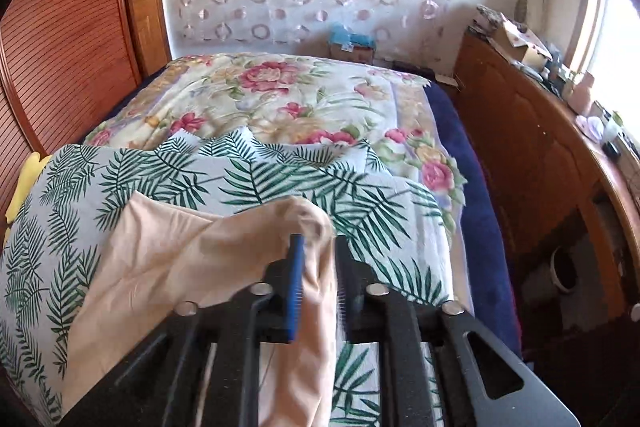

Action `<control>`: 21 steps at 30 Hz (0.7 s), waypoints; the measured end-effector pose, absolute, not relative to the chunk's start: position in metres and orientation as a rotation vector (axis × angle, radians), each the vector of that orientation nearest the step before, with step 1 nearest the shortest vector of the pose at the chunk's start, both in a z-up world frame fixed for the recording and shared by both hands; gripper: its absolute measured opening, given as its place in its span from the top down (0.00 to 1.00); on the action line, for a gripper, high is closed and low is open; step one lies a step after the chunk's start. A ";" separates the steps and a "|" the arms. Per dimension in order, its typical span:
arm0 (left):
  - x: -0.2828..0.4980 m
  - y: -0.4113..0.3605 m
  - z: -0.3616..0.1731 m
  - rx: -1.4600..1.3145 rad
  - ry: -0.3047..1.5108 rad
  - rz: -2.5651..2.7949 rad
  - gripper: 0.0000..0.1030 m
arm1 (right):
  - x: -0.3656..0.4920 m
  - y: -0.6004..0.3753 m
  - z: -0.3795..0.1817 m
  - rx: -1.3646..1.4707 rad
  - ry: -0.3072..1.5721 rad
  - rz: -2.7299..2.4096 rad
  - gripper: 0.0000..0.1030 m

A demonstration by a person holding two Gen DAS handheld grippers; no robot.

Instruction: Fold small clothes

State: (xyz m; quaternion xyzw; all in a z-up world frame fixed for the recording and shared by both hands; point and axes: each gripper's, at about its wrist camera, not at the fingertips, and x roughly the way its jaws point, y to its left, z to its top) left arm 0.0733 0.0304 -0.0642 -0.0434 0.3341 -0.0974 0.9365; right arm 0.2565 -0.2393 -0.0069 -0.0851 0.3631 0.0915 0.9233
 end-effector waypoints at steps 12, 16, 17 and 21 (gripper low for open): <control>0.076 -0.025 -0.074 -0.053 0.711 -0.300 0.44 | 0.144 -0.268 -0.011 -0.190 0.695 0.284 0.66; 0.076 -0.043 -0.076 -0.033 0.721 -0.333 0.44 | 0.102 -0.272 -0.028 -0.183 0.708 0.326 0.66; 0.075 -0.048 -0.077 -0.030 0.723 -0.339 0.44 | 0.095 -0.275 -0.029 -0.182 0.715 0.330 0.66; 0.073 -0.062 -0.081 -0.012 0.734 -0.367 0.44 | 0.067 -0.278 -0.039 -0.189 0.736 0.365 0.66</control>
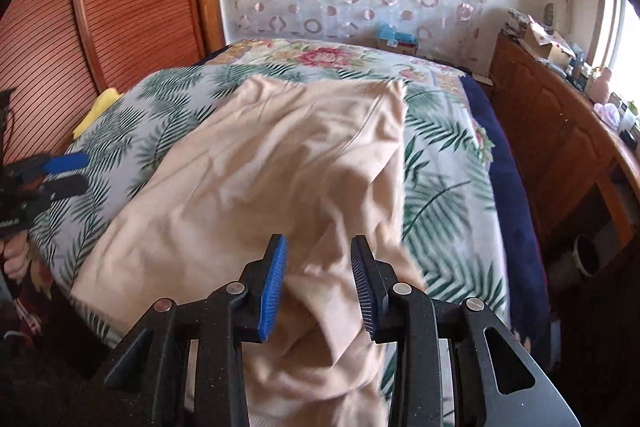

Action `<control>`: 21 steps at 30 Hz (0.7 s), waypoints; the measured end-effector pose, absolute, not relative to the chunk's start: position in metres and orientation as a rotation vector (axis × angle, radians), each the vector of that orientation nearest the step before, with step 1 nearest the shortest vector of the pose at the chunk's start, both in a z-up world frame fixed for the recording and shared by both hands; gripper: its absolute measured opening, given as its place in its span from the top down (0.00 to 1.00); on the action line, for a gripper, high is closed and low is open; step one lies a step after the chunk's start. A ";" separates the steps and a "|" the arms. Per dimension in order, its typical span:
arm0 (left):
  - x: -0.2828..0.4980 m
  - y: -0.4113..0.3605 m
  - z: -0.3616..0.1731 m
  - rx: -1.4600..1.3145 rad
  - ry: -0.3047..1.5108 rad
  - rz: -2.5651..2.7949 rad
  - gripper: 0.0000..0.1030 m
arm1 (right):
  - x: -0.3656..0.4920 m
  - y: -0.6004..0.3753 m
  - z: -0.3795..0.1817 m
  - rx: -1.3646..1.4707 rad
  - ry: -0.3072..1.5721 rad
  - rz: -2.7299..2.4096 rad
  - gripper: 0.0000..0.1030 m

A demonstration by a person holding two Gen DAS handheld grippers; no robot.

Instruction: Fold small clothes

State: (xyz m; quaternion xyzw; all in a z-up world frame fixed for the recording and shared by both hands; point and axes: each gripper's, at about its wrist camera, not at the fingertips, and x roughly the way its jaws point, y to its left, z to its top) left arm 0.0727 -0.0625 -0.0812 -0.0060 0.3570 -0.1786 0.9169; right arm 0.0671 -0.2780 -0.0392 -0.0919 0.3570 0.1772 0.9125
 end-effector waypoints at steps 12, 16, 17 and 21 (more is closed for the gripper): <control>0.067 -0.082 -0.094 0.008 0.777 -0.406 0.44 | 0.050 -0.279 -0.047 -0.183 0.761 0.362 0.94; 0.066 -0.083 -0.094 0.004 0.778 -0.415 0.44 | 0.029 -0.303 -0.030 -0.107 0.706 0.354 0.96; 0.066 -0.083 -0.094 0.005 0.778 -0.418 0.44 | 0.023 -0.309 -0.028 -0.093 0.699 0.348 0.97; 0.065 -0.084 -0.094 0.003 0.779 -0.426 0.44 | -0.006 -0.328 -0.020 -0.067 0.678 0.301 0.97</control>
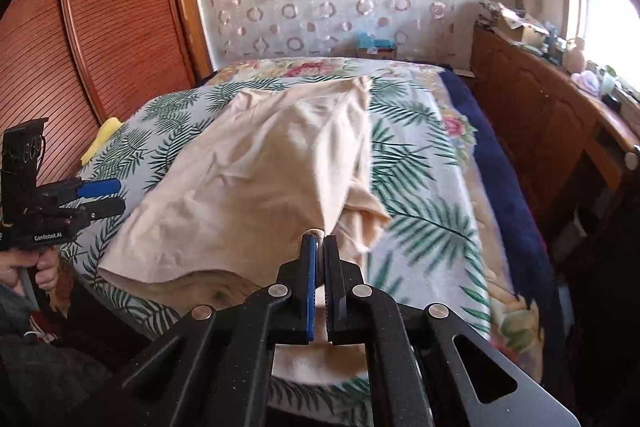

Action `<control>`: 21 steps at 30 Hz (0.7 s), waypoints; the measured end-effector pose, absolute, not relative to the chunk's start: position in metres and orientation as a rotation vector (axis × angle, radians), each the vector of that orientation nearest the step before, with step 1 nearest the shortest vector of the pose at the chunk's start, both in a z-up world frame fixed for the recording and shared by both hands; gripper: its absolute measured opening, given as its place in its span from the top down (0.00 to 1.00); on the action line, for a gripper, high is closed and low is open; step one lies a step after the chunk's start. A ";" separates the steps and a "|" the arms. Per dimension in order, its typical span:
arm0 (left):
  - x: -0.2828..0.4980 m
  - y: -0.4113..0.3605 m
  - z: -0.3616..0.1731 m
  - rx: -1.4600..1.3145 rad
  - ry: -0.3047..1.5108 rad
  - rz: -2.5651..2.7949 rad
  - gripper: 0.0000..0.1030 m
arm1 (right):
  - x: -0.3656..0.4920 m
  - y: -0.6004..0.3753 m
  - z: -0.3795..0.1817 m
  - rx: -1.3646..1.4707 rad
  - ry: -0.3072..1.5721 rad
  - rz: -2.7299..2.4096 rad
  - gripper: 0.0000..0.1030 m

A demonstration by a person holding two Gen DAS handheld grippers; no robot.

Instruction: Fold small clothes

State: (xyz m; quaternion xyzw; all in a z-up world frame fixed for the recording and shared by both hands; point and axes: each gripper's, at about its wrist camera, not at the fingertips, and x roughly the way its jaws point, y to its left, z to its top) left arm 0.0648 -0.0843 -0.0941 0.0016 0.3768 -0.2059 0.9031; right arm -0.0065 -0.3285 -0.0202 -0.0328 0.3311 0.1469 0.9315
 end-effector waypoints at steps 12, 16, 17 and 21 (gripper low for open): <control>0.060 -0.093 -0.101 0.017 0.815 -0.461 0.44 | -0.021 -0.340 -0.023 -0.052 0.713 0.253 0.97; 0.052 -0.094 -0.107 0.002 0.835 -0.486 0.44 | -0.023 -0.340 -0.017 -0.055 0.675 0.268 0.97; 0.050 -0.095 -0.108 -0.001 0.838 -0.495 0.45 | -0.025 -0.339 -0.017 -0.062 0.666 0.269 0.97; 0.043 -0.096 -0.108 0.008 0.846 -0.511 0.55 | -0.032 -0.340 -0.015 -0.056 0.646 0.272 0.97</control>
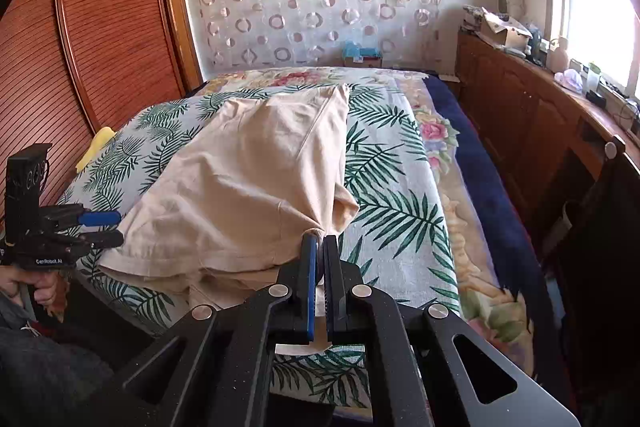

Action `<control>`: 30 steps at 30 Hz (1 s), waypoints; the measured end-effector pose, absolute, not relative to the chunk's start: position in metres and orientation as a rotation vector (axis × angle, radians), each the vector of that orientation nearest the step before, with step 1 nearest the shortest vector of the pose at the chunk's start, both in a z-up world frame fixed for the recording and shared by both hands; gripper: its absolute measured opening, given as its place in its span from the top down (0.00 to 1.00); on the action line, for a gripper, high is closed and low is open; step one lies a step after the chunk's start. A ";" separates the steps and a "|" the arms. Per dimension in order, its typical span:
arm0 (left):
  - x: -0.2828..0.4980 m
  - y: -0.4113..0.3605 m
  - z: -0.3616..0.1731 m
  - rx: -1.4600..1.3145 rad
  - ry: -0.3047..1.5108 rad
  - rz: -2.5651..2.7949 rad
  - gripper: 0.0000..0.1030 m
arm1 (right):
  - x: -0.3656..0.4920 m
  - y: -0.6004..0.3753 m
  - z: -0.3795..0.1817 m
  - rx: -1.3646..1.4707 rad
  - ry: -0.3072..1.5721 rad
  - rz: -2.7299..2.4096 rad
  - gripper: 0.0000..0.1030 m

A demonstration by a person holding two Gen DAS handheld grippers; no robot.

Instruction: Fold small clothes

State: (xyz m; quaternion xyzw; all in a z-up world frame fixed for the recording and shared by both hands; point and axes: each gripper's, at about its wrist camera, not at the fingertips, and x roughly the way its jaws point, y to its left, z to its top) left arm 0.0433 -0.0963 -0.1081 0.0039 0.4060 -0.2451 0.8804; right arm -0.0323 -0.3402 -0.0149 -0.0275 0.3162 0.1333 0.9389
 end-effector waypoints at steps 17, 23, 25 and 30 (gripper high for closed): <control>0.046 -0.096 -0.104 -0.002 0.851 -0.509 0.58 | -0.022 -0.351 -0.044 -0.071 0.722 0.230 0.88; 0.047 -0.098 -0.104 0.008 0.851 -0.496 0.58 | -0.007 -0.345 -0.051 -0.058 0.710 0.229 0.56; 0.047 -0.097 -0.104 0.009 0.854 -0.495 0.58 | -0.001 -0.341 -0.059 -0.066 0.731 0.229 0.53; 0.048 -0.097 -0.105 0.010 0.855 -0.494 0.58 | 0.012 -0.338 -0.079 -0.064 0.799 0.233 0.52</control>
